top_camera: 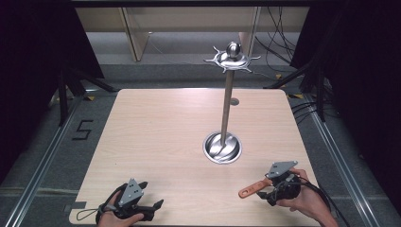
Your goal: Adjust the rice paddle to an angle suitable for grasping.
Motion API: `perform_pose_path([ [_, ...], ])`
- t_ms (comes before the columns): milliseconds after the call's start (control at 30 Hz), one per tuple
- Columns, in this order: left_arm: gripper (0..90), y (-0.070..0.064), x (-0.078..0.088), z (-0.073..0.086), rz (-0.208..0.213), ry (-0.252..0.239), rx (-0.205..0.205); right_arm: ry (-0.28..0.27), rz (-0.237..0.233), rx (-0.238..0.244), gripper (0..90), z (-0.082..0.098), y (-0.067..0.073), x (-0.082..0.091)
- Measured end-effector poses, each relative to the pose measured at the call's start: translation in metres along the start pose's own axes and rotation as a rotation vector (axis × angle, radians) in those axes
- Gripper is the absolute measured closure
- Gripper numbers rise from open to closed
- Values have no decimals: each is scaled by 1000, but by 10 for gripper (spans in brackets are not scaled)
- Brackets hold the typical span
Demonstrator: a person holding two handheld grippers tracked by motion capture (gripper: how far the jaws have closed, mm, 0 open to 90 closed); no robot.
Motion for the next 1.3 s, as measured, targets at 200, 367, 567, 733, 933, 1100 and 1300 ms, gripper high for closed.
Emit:
perform_pose_path([
  [200,161,0,-1,-2,-1,-18,6,32,-90,56,317,-9,9,-13],
  [367,162,-3,-2,-3,3,-37,35,105,-117,62,331,-9,15,-19],
  [567,161,-3,-2,-3,0,-30,27,123,-120,92,316,-10,13,-26],
  [733,161,-4,-1,-2,-2,-21,54,162,-122,78,340,-5,15,-29],
  [933,162,-1,-1,-1,4,-10,-8,200,-84,80,395,-7,9,-31],
  [1100,161,-6,-2,-2,6,-29,62,221,-72,64,503,-10,4,-30],
  [1300,161,-5,-2,-3,8,-30,40,249,-100,117,530,-13,3,-32],
])
Point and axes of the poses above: each handheld gripper's, and its own axes: x roughly backward along the jaws, z roughly out of its underside, y roughly to its left, the point moved 10 cm from there along -x, roughly forward along the jaws, and after that the axes turned 5 degrees about -y, right-handed, at the moved point
